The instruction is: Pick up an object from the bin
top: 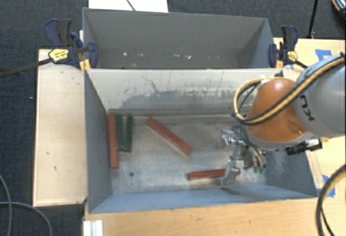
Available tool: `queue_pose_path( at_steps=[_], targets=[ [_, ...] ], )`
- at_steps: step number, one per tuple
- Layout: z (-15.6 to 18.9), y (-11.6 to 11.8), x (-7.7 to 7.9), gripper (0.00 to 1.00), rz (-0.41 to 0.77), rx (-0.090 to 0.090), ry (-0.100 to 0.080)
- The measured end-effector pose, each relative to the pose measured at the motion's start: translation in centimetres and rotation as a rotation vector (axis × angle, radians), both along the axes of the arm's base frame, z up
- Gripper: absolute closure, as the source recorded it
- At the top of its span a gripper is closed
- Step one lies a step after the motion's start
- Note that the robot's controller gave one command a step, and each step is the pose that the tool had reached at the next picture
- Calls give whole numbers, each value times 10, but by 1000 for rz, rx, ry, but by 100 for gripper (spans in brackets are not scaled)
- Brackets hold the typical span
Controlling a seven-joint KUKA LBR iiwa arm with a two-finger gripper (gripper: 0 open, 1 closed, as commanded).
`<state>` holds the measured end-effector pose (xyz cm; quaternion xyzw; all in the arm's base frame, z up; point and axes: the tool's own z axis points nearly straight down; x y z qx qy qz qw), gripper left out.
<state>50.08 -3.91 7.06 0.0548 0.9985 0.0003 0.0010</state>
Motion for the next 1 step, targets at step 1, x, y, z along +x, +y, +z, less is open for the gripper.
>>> queue_pose_path(
  at_steps=[1],
  targets=[
    [0, 0, 0, 100, 2, 0, 1]
  ],
)
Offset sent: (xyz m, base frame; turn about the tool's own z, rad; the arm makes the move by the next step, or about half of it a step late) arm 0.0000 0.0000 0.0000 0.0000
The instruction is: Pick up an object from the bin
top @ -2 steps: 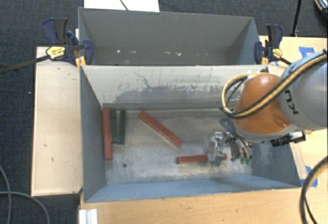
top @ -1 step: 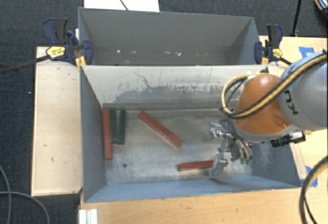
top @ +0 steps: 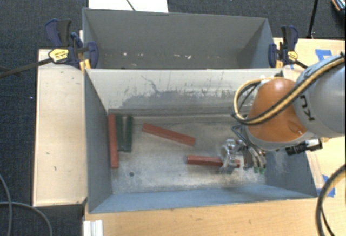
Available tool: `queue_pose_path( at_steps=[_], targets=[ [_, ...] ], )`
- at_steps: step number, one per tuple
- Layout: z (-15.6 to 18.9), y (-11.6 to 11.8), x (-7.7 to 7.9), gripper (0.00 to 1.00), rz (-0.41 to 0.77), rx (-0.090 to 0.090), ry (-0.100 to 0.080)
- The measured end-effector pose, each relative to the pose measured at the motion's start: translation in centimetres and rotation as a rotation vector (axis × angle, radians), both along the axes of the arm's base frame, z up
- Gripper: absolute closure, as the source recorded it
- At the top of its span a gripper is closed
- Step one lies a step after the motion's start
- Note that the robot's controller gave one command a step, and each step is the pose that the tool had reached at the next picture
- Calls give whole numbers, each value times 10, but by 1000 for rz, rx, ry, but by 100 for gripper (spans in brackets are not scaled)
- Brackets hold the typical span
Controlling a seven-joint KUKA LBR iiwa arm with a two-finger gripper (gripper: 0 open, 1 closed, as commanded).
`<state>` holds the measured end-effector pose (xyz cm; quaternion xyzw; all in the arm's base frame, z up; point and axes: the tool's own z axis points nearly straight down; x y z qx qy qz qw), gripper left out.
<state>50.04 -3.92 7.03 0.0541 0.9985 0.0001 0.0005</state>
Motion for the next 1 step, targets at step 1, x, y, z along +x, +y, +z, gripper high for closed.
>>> queue_pose_path(
  at_steps=[1],
  targets=[
    [130, 14, 14, 100, 97, -1, -10]
  ],
)
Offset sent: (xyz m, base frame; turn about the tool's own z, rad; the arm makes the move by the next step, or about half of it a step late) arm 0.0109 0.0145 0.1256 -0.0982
